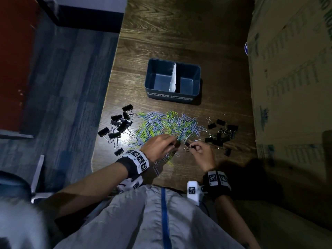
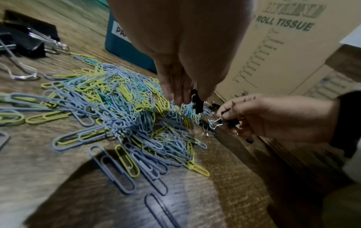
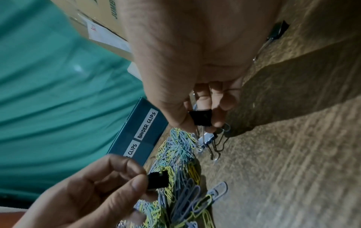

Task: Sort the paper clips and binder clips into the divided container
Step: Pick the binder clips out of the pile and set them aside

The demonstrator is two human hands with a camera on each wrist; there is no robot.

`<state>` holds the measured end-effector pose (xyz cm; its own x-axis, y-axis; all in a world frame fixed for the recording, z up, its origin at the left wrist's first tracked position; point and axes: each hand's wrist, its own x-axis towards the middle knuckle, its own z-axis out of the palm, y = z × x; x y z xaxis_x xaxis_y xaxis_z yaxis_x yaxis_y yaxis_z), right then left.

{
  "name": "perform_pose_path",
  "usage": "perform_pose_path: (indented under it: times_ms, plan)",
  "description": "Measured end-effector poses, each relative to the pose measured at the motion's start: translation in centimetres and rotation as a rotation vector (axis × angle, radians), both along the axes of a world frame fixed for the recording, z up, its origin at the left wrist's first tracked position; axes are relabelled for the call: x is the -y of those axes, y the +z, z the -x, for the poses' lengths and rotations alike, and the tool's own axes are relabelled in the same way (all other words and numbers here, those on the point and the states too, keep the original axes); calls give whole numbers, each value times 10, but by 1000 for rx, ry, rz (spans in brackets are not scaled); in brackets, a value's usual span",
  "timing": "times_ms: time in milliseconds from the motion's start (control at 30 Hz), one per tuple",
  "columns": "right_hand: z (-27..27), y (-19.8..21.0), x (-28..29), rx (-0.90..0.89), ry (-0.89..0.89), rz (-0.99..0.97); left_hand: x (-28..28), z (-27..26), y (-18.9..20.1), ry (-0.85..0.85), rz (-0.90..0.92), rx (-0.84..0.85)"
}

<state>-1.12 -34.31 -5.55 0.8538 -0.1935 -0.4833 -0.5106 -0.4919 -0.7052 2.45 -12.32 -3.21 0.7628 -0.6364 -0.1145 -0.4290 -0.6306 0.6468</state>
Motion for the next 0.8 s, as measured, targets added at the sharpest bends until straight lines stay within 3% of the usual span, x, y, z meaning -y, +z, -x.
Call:
perform_pose_path:
  times_ms: [133, 233, 367, 467, 600, 800]
  plan:
    - [-11, 7, 7, 66, -42, 56, -9, -8, 4, 150, 92, -164]
    - [-22, 14, 20, 138, -131, 146, -24, -18, 16, 304, 98, -128]
    - [-38, 20, 45, 166, -130, 327, -63, -45, 22, 572, -78, -55]
    - [-46, 19, 63, 65, -142, 395, -94, -66, 24, 749, -282, -129]
    - [-51, 14, 78, -34, -185, 383, -122, -75, 17, 701, -370, -188]
    - [-50, 19, 71, 31, -148, 472, -133, -74, 4, 615, -347, -144]
